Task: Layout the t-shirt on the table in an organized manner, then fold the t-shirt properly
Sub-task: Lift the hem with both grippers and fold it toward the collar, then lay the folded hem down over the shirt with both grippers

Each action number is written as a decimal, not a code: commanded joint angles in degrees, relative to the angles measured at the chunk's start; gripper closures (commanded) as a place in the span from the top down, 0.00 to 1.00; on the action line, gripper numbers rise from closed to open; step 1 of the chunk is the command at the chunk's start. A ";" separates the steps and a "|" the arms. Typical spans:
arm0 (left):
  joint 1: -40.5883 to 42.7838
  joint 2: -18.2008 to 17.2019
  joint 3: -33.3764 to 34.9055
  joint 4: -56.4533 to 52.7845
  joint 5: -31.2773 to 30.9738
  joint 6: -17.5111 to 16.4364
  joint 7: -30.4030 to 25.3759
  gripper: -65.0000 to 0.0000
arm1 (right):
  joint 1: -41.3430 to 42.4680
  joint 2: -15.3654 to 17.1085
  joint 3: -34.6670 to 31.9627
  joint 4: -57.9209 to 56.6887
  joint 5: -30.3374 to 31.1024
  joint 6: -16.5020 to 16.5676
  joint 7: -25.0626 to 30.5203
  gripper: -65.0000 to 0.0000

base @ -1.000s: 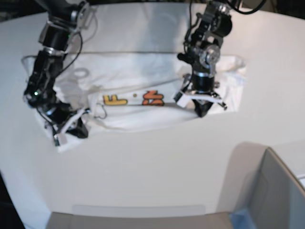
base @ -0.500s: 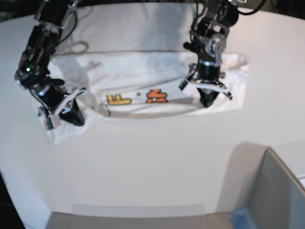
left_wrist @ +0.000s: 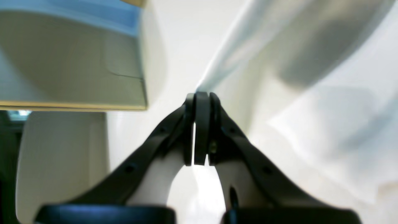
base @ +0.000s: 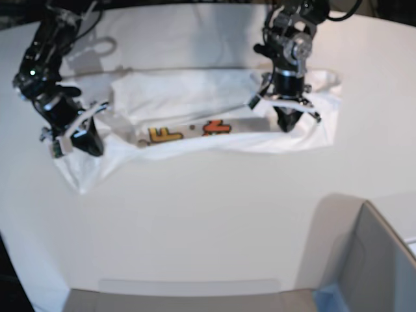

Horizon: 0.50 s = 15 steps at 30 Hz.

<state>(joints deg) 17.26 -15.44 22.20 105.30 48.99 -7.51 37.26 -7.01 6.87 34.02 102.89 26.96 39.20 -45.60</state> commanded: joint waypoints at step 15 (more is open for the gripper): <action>4.68 -2.45 0.09 3.67 0.90 0.96 0.24 0.00 | -7.28 2.49 1.45 2.21 6.49 0.80 1.52 0.00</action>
<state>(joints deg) 22.06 -17.76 22.37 107.87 49.06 -7.49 38.19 -14.68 8.62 35.11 103.61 31.88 39.20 -45.65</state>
